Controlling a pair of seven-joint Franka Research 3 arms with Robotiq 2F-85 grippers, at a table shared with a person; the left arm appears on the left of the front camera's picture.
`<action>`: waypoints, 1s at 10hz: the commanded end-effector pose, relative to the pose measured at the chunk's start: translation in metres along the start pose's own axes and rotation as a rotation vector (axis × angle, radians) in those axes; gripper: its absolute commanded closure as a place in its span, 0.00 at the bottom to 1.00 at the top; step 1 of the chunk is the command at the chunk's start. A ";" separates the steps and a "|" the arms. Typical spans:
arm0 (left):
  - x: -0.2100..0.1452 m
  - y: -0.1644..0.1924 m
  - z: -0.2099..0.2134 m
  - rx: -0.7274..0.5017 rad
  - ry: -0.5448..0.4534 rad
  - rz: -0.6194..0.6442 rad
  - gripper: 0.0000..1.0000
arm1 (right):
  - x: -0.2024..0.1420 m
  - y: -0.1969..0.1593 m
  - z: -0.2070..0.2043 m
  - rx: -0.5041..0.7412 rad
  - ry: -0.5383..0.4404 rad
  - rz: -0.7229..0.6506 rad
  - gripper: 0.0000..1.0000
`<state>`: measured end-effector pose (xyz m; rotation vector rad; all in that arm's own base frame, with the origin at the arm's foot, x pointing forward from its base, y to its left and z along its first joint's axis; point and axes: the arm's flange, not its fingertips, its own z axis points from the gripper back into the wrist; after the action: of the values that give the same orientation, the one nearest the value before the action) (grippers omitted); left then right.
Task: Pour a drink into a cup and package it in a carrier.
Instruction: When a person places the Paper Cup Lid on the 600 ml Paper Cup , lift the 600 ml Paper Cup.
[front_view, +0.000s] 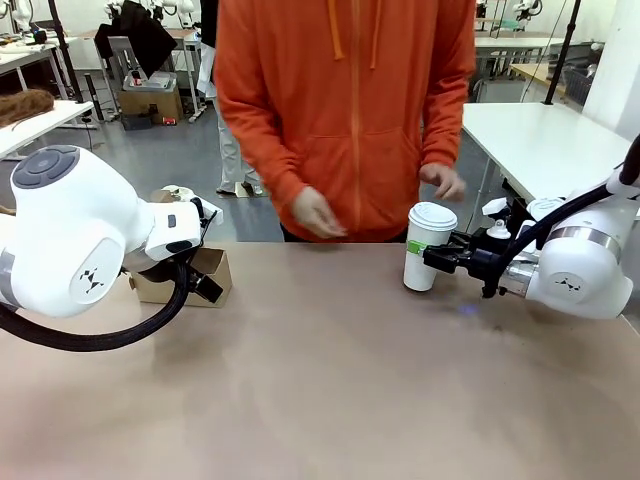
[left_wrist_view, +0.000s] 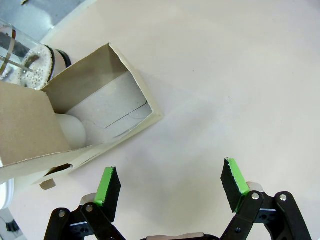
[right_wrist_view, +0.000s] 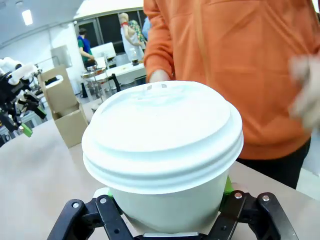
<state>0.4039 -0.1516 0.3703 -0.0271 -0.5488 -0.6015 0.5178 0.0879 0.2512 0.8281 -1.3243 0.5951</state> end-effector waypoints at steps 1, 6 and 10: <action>0.000 0.000 0.000 -0.001 -0.001 0.000 0.00 | 0.006 0.003 -0.003 -0.006 -0.016 0.004 0.20; 0.000 0.000 0.000 -0.001 -0.001 0.000 0.00 | 0.006 0.003 -0.003 -0.006 -0.016 0.004 0.20; 0.000 0.000 0.000 -0.001 -0.001 0.000 0.00 | 0.048 0.013 0.020 0.049 0.028 0.011 0.20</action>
<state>0.4040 -0.1515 0.3703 -0.0270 -0.5487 -0.6013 0.5150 0.0849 0.2660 0.8329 -1.3195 0.6299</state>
